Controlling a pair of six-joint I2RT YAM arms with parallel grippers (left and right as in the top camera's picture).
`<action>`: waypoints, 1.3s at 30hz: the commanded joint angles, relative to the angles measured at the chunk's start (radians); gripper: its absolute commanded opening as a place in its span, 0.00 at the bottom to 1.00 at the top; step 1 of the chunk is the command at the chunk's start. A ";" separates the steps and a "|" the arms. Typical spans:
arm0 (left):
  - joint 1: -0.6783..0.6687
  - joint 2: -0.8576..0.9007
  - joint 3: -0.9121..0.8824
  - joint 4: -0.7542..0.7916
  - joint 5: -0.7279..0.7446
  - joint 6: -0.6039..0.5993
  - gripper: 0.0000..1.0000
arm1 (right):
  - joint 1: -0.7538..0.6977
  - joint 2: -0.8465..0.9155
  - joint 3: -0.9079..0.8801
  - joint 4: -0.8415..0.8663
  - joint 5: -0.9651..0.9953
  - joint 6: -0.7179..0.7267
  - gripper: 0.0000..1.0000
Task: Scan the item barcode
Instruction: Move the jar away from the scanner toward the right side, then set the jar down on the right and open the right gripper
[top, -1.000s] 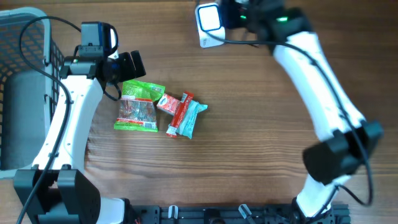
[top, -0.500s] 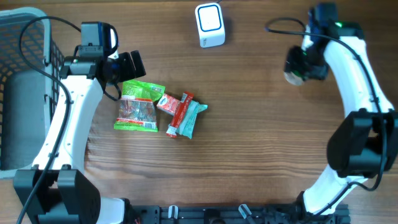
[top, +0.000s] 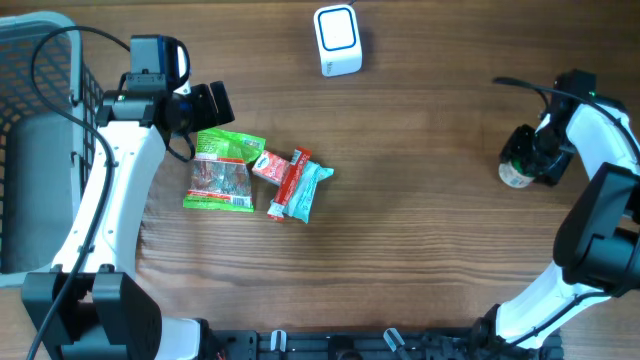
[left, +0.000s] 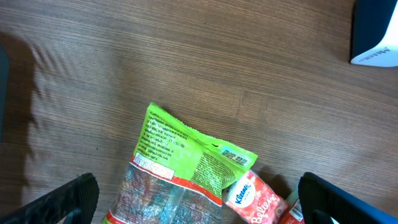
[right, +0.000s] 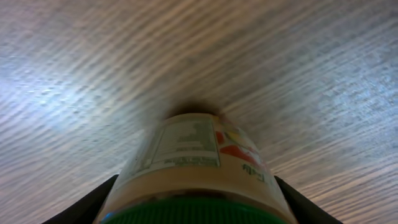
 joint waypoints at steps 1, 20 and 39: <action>0.003 0.007 -0.005 0.002 -0.006 0.013 1.00 | -0.006 0.009 -0.003 0.012 0.020 0.014 0.59; 0.003 0.007 -0.005 0.002 -0.006 0.013 1.00 | -0.005 -0.238 0.137 -0.137 -0.045 -0.089 0.94; 0.003 0.007 -0.005 0.002 -0.006 0.013 1.00 | 0.343 -0.436 0.147 -0.256 -0.550 -0.105 0.99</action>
